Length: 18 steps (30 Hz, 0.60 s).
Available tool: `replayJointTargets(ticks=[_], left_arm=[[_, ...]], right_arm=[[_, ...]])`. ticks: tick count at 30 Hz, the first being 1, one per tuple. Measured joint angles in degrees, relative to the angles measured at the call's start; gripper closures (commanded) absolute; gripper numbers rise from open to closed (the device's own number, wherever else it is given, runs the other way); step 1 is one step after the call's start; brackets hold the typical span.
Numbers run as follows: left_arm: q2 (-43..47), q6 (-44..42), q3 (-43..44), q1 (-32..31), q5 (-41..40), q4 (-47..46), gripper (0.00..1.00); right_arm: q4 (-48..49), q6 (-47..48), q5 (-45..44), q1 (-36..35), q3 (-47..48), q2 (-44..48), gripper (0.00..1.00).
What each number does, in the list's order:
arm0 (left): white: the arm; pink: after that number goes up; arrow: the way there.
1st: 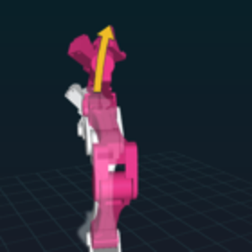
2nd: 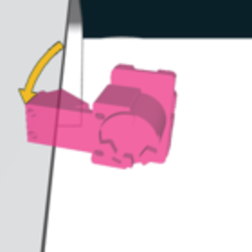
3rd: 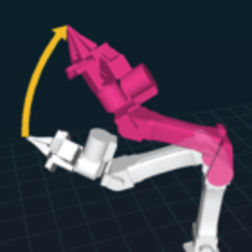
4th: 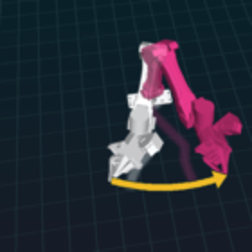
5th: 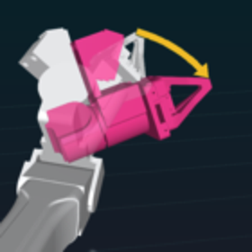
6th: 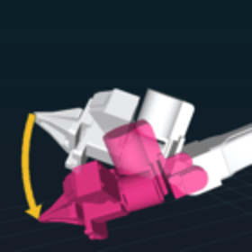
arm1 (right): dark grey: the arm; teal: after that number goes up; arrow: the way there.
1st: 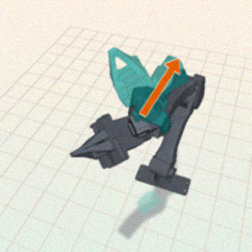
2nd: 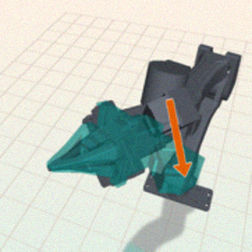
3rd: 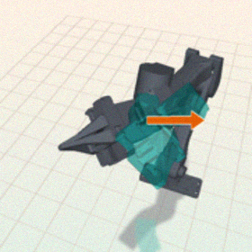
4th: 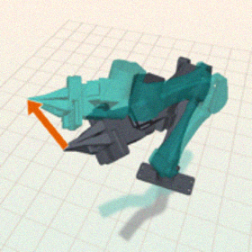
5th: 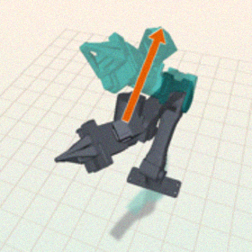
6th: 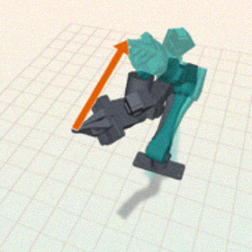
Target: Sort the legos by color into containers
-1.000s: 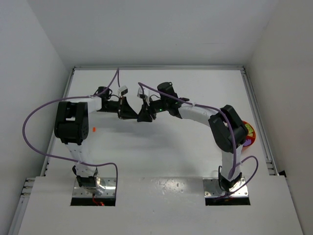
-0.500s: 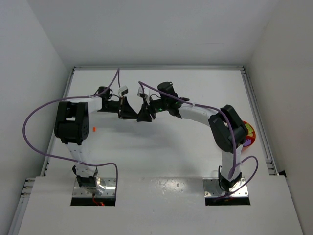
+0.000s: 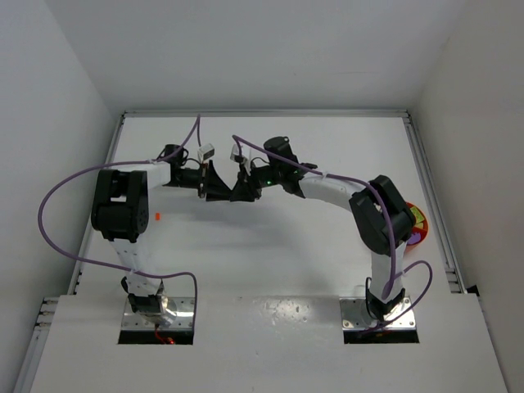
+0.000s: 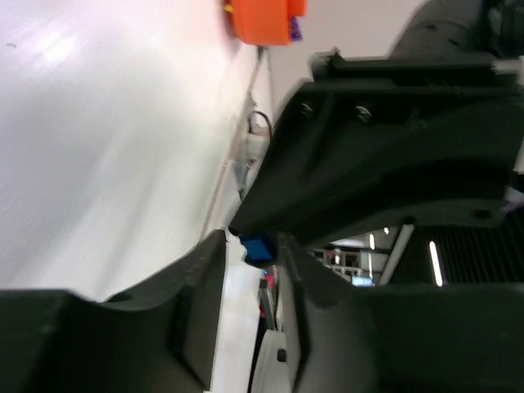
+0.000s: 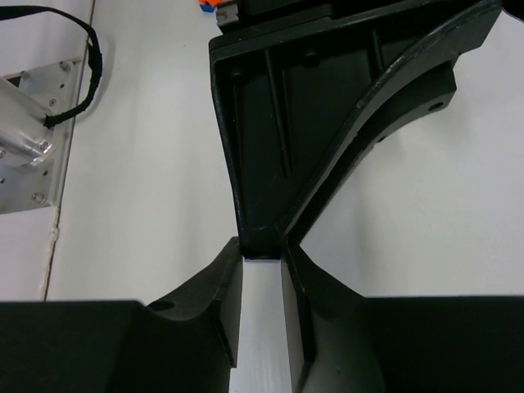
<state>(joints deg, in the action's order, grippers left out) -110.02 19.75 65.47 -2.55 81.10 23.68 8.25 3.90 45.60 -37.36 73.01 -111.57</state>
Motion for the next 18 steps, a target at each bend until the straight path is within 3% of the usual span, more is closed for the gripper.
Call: replayJointTargets(ticks=[1, 5, 12, 18], left_arm=[[0.00, -0.04, 0.00, 0.02, -0.66, -0.24, 0.50], [0.00, -0.57, -0.09, 0.92, -2.49, -0.20, 0.43], [0.94, -1.01, -0.09, 3.61, -4.96, 0.22, 0.43], [3.69, -1.70, -0.09, 10.05, -10.60, 0.42, 0.43]], right_arm=[[0.13, -0.07, 0.24, 0.04, -0.02, 0.00, 0.92], [0.81, -0.24, 0.24, -0.02, -0.02, 0.04, 0.95], [0.59, 1.01, -1.53, 0.17, -1.53, 0.96, 0.96], [-8.46, 7.54, -4.55, 2.16, -7.82, 7.67, 0.97]])
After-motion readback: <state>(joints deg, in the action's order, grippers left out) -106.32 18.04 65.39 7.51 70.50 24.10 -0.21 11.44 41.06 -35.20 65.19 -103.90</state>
